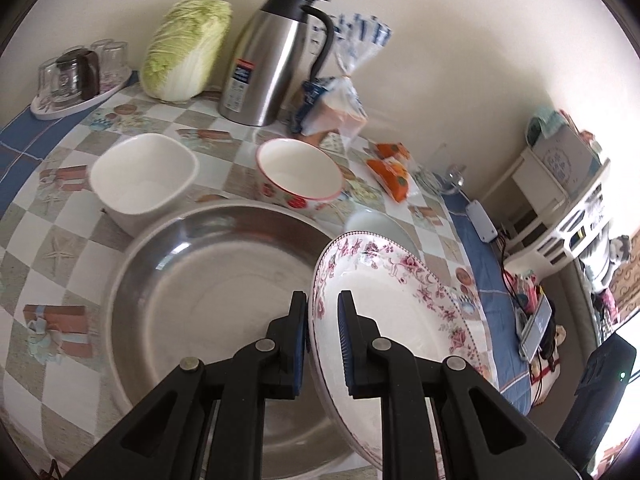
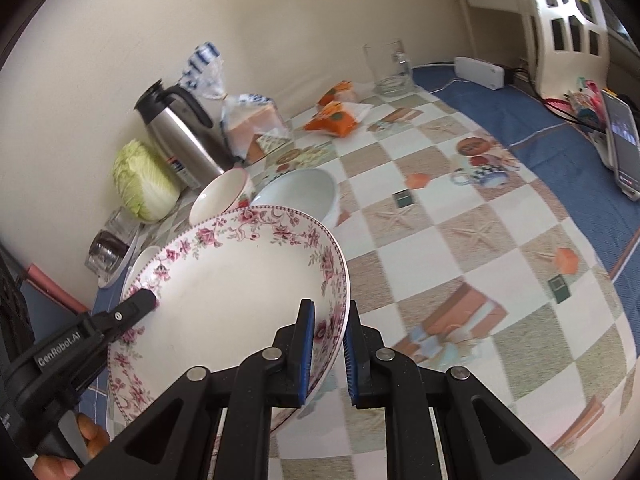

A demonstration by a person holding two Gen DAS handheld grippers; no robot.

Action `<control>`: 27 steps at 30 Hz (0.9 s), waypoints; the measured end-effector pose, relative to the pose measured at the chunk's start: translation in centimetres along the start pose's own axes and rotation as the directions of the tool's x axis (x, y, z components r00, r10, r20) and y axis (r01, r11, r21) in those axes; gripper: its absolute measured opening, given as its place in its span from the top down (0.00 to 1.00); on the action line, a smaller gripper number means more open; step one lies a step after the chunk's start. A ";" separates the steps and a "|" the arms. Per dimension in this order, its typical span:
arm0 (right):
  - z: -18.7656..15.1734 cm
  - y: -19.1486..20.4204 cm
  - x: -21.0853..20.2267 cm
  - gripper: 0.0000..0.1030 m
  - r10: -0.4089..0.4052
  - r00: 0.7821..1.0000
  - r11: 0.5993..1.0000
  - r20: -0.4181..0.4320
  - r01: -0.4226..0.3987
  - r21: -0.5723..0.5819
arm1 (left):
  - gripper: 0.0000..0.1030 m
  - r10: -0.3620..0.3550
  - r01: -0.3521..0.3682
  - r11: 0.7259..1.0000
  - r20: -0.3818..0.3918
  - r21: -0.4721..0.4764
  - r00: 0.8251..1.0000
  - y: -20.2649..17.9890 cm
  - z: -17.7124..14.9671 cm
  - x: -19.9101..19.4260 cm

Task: Organize plates and bowls
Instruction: 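Lower the pink-floral plate into the steel basin with both grippers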

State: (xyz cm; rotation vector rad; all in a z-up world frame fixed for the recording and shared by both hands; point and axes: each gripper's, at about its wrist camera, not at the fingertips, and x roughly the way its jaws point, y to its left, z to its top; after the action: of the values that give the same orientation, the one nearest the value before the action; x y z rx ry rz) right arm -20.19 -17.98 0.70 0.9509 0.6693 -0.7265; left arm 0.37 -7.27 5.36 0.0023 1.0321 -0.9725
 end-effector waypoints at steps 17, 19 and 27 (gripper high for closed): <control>-1.5 5.9 3.7 0.86 0.040 0.997 0.997 -0.063 -0.044 -0.060 | 0.84 0.032 -0.029 0.989 0.017 -0.142 0.999 6.7 1.5 -0.9; -1.5 6.2 4.0 0.86 0.041 0.997 0.997 -0.068 -0.046 -0.064 | 0.84 0.039 -0.037 0.987 0.012 -0.153 0.999 7.3 1.4 -0.7; -1.9 6.8 5.5 0.86 0.023 0.996 0.995 -0.091 -0.031 -0.091 | 0.85 0.064 -0.069 0.982 -0.032 -0.176 0.997 8.6 1.0 0.9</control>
State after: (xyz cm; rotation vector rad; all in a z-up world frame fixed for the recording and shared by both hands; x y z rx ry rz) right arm -11.94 -14.98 -1.11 0.9099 0.7616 -0.6264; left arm 7.08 -3.11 1.66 -0.0969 1.1325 -0.8195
